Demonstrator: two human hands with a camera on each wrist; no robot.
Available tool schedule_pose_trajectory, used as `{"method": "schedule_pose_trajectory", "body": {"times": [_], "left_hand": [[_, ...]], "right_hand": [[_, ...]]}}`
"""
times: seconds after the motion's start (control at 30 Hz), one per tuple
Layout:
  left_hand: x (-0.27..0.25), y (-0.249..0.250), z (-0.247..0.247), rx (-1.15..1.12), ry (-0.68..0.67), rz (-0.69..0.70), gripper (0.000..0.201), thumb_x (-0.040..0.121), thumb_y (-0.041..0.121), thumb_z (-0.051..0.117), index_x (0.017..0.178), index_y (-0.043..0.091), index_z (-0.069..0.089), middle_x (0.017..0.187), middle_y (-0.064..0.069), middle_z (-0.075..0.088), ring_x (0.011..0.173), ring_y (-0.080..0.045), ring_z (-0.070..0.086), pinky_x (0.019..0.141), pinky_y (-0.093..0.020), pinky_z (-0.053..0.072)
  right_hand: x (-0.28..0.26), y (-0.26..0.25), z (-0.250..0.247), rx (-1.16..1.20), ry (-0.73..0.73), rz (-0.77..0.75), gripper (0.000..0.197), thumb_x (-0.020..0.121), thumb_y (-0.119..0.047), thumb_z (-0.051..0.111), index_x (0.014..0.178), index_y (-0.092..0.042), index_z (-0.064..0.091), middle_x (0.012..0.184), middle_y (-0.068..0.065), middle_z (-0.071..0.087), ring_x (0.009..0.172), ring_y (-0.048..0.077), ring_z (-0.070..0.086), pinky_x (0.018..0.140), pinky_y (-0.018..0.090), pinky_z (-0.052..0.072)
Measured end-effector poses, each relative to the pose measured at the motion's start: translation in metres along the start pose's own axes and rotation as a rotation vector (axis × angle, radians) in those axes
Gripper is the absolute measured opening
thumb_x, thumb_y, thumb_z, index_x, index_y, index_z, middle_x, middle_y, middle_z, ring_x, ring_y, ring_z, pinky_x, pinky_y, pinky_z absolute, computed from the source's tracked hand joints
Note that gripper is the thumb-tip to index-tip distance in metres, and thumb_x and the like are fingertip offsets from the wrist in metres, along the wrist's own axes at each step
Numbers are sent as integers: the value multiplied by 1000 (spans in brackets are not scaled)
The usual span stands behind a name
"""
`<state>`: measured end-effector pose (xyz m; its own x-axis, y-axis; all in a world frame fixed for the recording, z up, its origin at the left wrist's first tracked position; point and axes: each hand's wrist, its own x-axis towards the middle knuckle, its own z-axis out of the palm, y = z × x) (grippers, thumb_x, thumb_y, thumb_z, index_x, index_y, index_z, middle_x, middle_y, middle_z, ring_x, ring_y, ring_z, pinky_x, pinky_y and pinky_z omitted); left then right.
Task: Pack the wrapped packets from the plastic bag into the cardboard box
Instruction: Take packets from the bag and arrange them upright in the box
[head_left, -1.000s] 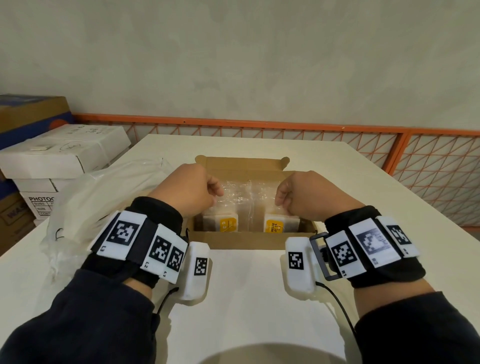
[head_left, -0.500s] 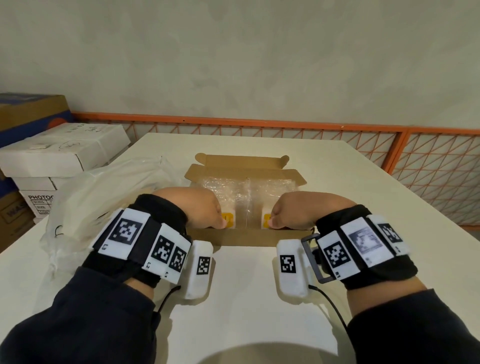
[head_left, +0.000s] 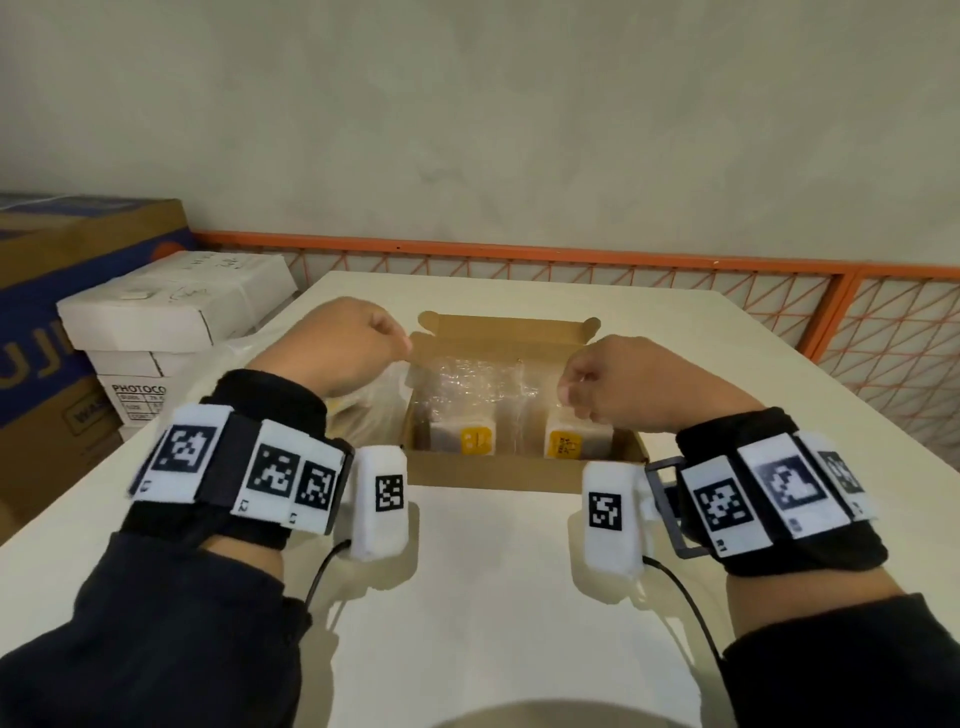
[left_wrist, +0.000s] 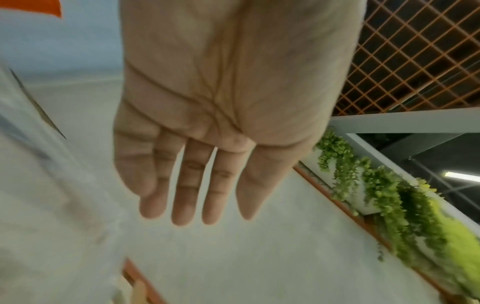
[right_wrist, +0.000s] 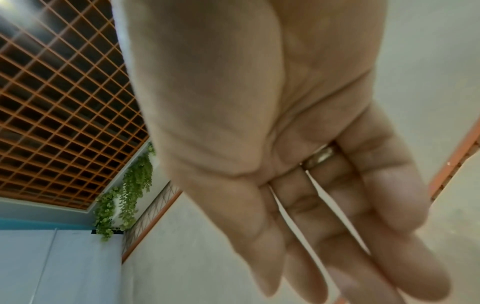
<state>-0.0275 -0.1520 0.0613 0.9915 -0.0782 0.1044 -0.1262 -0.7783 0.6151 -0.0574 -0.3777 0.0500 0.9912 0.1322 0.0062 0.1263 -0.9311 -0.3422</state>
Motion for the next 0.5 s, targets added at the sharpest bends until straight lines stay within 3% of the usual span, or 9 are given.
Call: {"method": "schedule_pose_trajectory", "body": {"times": [0.1, 0.17, 0.3, 0.5], "left_hand": [[9, -16, 0, 379, -77, -143, 31, 97, 18, 43, 121, 6, 58, 128, -11, 56, 119, -26, 50, 99, -31, 36], [17, -30, 2, 563, -184, -184, 35, 98, 21, 43, 125, 3, 54, 132, -13, 52, 122, -27, 47, 103, -32, 33], [13, -38, 4, 572, -333, -287, 41, 91, 33, 55, 124, 7, 55, 128, -9, 55, 118, -26, 50, 100, -34, 38], [8, -45, 16, 712, -425, -310, 41, 99, 32, 37, 130, 7, 48, 138, -10, 47, 126, -25, 44, 104, -31, 32]], "right_hand": [[3, -3, 1, 32, 52, -51, 13, 91, -22, 51, 90, -19, 64, 79, -10, 56, 82, 13, 57, 61, 17, 40], [4, -5, -2, 47, 101, -89, 16, 91, -22, 50, 92, -17, 65, 82, -8, 57, 82, 13, 55, 63, 14, 37], [0, -11, -5, 118, 144, -152, 17, 91, -22, 51, 96, -16, 66, 86, -5, 61, 77, 10, 54, 63, 20, 38], [-4, -15, -7, 140, 133, -171, 18, 91, -20, 52, 97, -15, 68, 88, -4, 62, 87, 13, 56, 75, 25, 38]]}}
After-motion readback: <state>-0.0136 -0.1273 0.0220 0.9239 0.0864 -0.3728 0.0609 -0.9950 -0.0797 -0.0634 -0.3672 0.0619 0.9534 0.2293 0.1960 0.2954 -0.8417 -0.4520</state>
